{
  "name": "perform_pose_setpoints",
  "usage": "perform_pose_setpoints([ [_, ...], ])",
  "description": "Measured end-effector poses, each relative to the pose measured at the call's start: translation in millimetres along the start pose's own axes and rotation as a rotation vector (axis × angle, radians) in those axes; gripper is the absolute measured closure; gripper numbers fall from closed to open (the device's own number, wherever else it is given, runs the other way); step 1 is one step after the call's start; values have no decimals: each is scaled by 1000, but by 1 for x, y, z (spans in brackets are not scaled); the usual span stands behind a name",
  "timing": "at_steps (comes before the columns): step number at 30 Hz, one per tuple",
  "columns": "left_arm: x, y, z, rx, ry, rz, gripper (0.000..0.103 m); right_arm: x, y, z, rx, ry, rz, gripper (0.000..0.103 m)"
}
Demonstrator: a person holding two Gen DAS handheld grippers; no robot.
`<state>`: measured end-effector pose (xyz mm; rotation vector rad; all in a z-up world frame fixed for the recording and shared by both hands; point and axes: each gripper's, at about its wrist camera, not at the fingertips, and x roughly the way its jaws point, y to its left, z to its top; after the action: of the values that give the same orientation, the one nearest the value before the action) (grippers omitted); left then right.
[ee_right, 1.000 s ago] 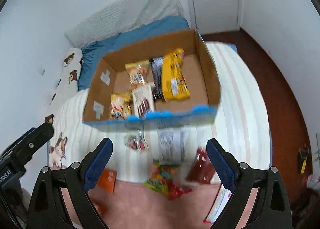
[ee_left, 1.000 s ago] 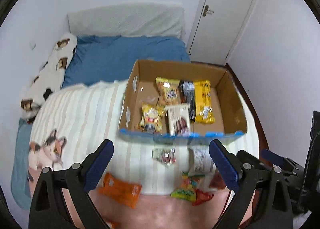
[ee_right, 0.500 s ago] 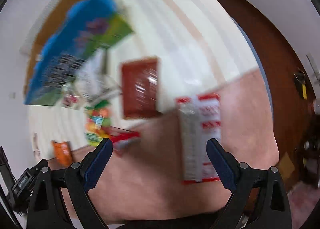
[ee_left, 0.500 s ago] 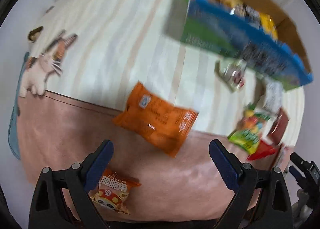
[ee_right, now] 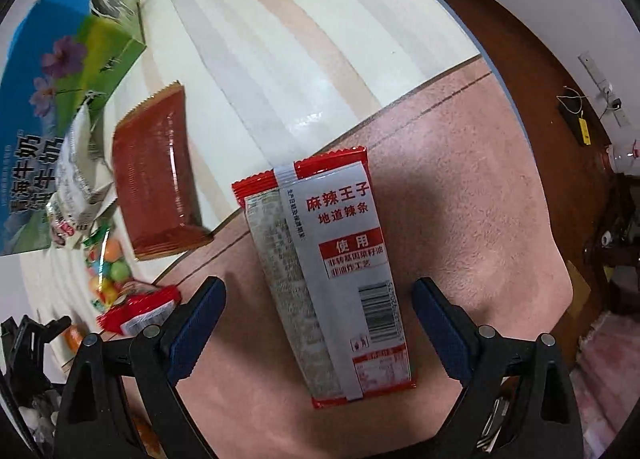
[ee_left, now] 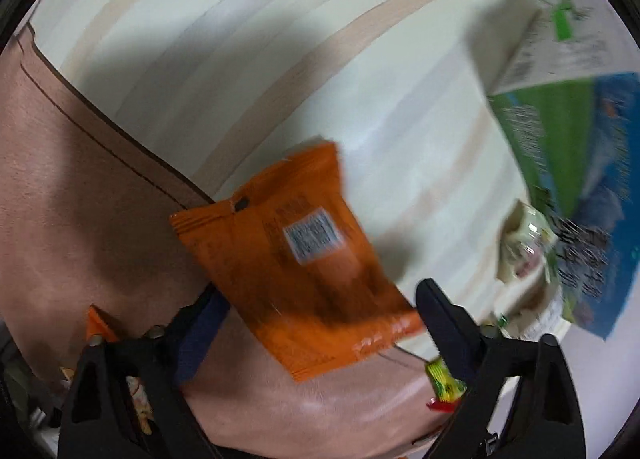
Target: Organize snacks
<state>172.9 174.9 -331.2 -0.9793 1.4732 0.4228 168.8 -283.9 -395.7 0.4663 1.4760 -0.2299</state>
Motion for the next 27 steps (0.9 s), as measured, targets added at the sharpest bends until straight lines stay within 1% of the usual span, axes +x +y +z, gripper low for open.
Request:
perform_pose_setpoints([
  [1, 1, -1, -1, 10, -8, 10, 17, 1, 0, -1, -8, -9, -17, 22],
  [2, 2, -4, -3, 35, -21, 25, 19, 1, 2, -1, -20, -20, -27, 26],
  [4, 2, -16, -11, 142, -59, 70, 24, 0, 7, -3, -56, -27, -33, 40],
  [5, 2, -23, -16, 204, -75, 99, 28, 0, 10, -6, -78, -27, -33, 42],
  [7, 4, -35, -28, 317, -96, 135, 31, 1, 17, -14, -124, -9, -34, 43],
  [8, 8, -44, -40, 412, -98, 170, 31, 2, 19, -17, -137, 3, -29, 43],
  [11, 18, -55, -68, 586, -96, 239, 31, 5, 28, -29, -198, 62, -8, 43],
  [12, 21, -56, -78, 636, -91, 259, 31, 5, 29, -32, -206, 74, -1, 42],
  [13, 24, -56, -85, 666, -80, 269, 31, 4, 29, -34, -211, 85, 9, 39],
  [14, 25, -55, -88, 670, -74, 273, 31, 3, 28, -32, -210, 86, 17, 35],
  [15, 24, -53, -88, 659, -70, 272, 31, 1, 26, -31, -204, 76, 9, 24],
  [16, 23, -50, -88, 640, -66, 265, 31, -2, 28, -30, -206, 64, 1, 19],
  [17, 20, -46, -86, 606, -57, 251, 31, -3, 28, -28, -213, 52, -10, 19],
  [19, 10, -35, -76, 532, -44, 189, 31, 1, 27, -22, -214, 50, -32, 18],
  [21, -2, -26, -73, 473, -62, 133, 31, 9, 27, -16, -217, 60, -45, 14],
  [23, -7, -20, -70, 443, -78, 120, 31, 15, 29, -10, -219, 65, -55, 14],
  [24, -7, -16, -63, 428, -76, 117, 31, 16, 31, -10, -224, 62, -61, 14],
  [26, -2, -11, -56, 385, -51, 91, 31, 16, 35, -12, -242, 46, -68, 24],
  [27, 0, -9, -52, 365, -40, 74, 31, 15, 40, -14, -256, 40, -68, 34],
])
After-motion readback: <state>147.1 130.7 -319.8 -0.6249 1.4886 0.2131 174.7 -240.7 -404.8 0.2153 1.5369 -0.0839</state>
